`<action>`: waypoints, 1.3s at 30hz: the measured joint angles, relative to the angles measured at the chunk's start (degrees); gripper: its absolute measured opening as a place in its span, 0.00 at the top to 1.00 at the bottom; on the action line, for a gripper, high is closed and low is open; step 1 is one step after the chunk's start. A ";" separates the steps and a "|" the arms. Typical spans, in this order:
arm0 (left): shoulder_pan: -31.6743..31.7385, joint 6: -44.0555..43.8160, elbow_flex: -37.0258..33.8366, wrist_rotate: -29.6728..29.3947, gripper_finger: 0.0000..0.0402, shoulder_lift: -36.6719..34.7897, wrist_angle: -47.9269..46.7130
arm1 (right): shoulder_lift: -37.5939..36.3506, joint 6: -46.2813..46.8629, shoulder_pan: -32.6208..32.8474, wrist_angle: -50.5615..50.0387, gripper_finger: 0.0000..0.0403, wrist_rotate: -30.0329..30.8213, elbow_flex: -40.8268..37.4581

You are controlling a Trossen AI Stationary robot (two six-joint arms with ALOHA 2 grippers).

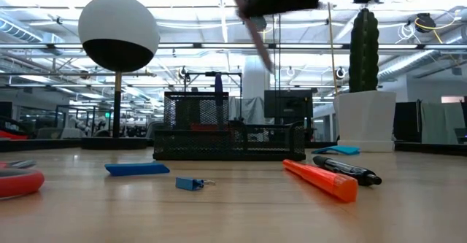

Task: Pick and place office supplies into organizer
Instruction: Put the purple pen into the black desk organizer

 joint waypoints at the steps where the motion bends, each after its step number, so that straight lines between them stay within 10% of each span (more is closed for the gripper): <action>1: 0.00 0.00 0.00 0.00 0.74 0.00 -0.01 | 0.00 0.05 -0.45 3.29 0.95 0.41 -0.88; 16: 0.00 0.00 0.00 0.00 0.74 0.00 0.00 | 0.38 12.43 -10.15 58.80 0.95 0.97 -18.21; 39: 0.00 0.00 0.00 0.00 0.74 0.02 -0.02 | 9.64 18.23 -20.23 74.37 0.95 -5.39 -23.73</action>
